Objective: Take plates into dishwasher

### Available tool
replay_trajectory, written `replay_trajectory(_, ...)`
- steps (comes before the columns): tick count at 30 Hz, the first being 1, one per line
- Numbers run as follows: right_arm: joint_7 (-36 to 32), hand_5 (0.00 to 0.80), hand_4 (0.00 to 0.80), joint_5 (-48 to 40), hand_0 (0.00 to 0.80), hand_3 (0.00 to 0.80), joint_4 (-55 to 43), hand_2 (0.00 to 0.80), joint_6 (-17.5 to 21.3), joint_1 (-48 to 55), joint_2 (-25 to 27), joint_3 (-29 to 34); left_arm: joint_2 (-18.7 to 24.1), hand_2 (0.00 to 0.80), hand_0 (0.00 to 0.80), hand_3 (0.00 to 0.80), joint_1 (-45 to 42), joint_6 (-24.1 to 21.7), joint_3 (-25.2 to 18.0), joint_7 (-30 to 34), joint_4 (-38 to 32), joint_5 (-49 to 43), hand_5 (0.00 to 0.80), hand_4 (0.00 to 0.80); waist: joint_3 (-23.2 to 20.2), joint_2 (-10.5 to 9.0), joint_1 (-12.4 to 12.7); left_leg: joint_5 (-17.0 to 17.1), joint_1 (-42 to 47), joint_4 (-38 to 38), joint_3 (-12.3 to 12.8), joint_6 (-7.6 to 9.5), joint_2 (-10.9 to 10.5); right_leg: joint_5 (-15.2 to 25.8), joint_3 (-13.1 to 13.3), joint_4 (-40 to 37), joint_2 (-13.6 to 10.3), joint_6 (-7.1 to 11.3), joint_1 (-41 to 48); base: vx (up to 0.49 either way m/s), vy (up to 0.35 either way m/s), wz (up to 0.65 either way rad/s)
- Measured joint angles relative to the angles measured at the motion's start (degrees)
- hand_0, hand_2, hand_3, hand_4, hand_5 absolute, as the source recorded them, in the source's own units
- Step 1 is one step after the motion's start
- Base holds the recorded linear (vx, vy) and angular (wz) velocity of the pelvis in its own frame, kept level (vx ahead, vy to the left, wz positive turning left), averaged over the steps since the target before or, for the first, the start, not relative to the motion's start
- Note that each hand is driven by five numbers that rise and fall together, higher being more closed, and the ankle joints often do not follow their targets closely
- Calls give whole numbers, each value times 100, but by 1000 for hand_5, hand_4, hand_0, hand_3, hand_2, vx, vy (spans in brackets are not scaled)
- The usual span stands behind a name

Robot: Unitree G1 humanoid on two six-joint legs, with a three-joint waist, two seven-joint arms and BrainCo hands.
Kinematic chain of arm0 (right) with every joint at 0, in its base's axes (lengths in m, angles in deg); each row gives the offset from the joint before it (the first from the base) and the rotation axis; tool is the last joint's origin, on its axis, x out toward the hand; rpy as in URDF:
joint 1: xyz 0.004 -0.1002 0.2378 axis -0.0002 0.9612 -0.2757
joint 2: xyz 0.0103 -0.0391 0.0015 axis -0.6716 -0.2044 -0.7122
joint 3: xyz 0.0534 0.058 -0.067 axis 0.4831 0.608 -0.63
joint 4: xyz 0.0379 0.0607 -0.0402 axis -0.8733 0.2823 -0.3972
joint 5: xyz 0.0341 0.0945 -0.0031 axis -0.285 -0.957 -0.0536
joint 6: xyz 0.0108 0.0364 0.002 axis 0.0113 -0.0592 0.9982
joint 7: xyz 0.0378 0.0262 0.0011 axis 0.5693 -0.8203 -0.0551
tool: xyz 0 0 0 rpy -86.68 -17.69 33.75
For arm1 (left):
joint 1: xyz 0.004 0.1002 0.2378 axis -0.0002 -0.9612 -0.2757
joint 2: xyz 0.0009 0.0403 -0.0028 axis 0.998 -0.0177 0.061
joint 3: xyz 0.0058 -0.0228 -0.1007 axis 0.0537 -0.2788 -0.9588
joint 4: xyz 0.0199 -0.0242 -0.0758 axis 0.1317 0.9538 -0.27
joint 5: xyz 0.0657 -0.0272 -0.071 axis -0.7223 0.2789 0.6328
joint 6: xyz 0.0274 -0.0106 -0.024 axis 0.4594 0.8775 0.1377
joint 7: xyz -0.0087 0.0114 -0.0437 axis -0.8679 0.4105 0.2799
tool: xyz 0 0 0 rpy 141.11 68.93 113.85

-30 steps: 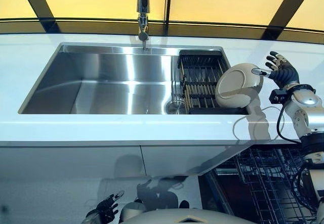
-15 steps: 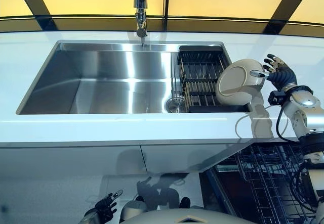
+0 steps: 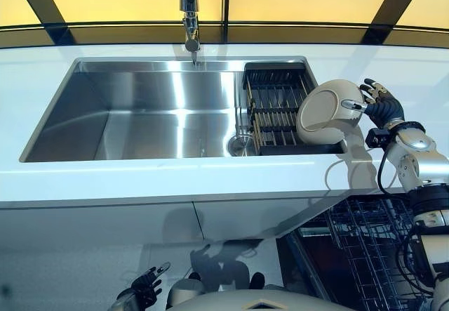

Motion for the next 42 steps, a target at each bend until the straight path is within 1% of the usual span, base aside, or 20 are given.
replay_trajectory(17, -88, 0, 0, -241, 0, 0, -7, 0, -4, -5, -105, 23, -2, 0, 0, 0, 23, -86, 0, 11, 1, 1, 0, 0, -3, -3, -13, -1, 19, 0, 12, -1, 4, 0, 2, 3, -10, -1, 53, 0, 0, 0)
replay_trajectory(29, 206, 0, 0, -363, 0, 0, -4, 0, 18, -4, -283, 39, -6, 0, 0, 0, 32, -90, 2, 2, 2, 3, 0, 0, -36, -18, -33, -1, 23, 1, 17, -1, 3, 0, 15, 14, -9, -2, 53, 0, 0, 0)
replay_trajectory(42, 349, 0, 0, -418, 0, 0, 3, 0, 31, -3, -385, 36, -8, 0, 0, 0, 38, -96, 2, 1, 7, 4, 0, 0, -90, -13, -58, -1, 25, 0, 30, 0, 4, 1, 32, 18, -9, -2, 47, 0, 0, 0)
